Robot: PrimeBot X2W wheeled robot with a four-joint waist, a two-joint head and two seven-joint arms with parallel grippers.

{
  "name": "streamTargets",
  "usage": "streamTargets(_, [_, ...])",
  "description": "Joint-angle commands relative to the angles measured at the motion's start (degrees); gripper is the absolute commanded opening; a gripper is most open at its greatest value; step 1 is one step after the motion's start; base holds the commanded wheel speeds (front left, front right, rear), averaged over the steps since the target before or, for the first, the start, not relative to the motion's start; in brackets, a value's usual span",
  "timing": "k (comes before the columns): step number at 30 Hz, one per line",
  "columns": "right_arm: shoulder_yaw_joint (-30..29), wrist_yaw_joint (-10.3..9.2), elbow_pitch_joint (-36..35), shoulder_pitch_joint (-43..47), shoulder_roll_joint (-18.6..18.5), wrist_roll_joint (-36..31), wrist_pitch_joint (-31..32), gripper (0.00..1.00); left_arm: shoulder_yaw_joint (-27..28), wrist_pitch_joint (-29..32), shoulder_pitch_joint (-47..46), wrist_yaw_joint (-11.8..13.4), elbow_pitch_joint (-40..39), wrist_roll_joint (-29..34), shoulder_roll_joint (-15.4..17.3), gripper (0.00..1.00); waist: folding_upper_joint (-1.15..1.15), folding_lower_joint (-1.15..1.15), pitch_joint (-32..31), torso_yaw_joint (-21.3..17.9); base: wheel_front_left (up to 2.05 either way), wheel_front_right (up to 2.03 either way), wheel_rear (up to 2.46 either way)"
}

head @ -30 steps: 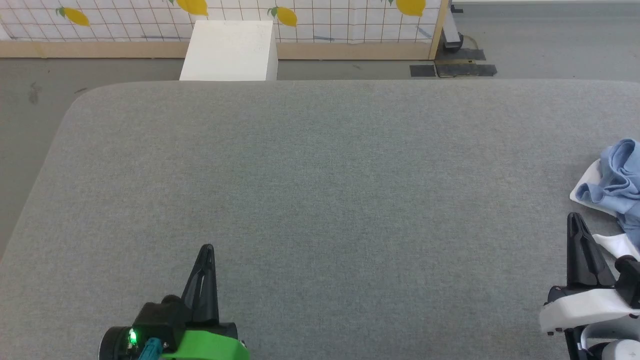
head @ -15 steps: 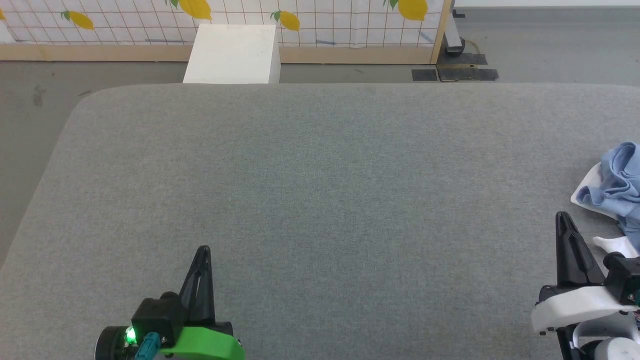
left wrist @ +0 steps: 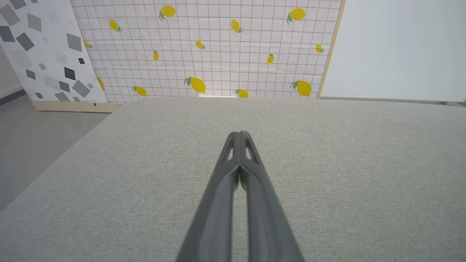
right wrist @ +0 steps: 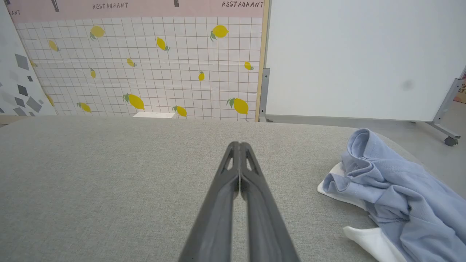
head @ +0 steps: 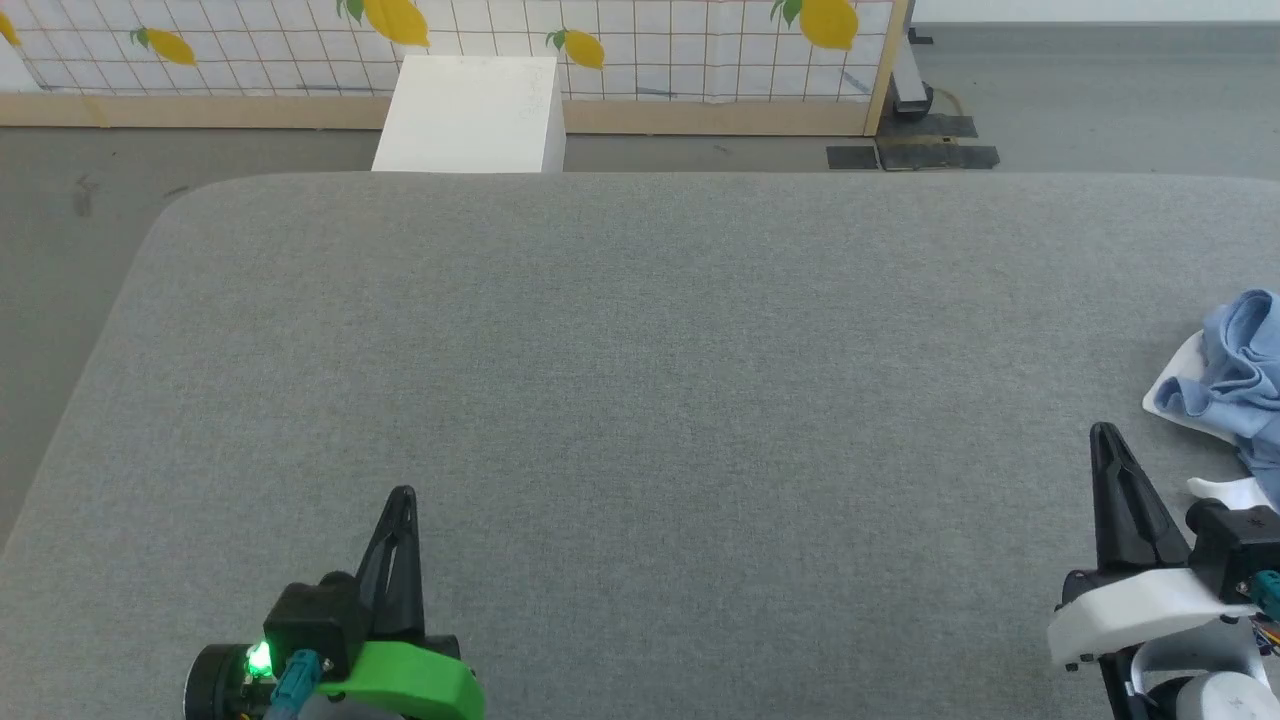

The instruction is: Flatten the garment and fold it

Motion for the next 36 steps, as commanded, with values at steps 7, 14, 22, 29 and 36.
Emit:
streamTargets(7, [1.1, -0.04, -0.7, 0.2, 0.0, -0.4, 1.0, 0.0, 0.8, 1.1, -1.5, -0.5, 0.3, 1.0, -0.2, 0.0, 0.0, 0.0, -0.3, 0.1, 0.0, 0.0, 0.0])
streamTargets(14, [1.9, -0.04, -1.0, 0.2, 0.0, -0.5, 1.7, 0.0, 1.3, 1.9, -1.8, -0.6, 0.5, 1.4, -0.2, 0.0, 0.0, 0.0, -0.5, 0.3, 0.0, 0.0, 0.0])
streamTargets(22, [2.8, -0.05, -1.4, 0.3, 0.0, -0.6, 2.5, 0.0, 1.8, 2.9, -2.3, -0.8, 0.8, 1.9, -0.3, 0.0, 0.0, 0.0, -0.8, 0.4, 0.0, 0.0, 0.0])
streamTargets(29, [3.5, -0.05, -1.7, 0.3, 0.0, -0.7, 3.2, 0.0, 2.2, 3.7, -2.6, -0.9, 1.0, 2.4, -0.3, 0.0, 0.0, 0.0, -1.0, 0.5, 0.0, 0.0, 0.0])
streamTargets(36, [4.3, -0.05, -2.0, 0.4, 0.0, -0.8, 3.9, 0.0, 2.7, 4.5, -3.0, -1.1, 1.2, 2.8, -0.3, 0.0, 0.0, 0.0, -1.2, 0.7, 0.0, 0.0, 0.0])
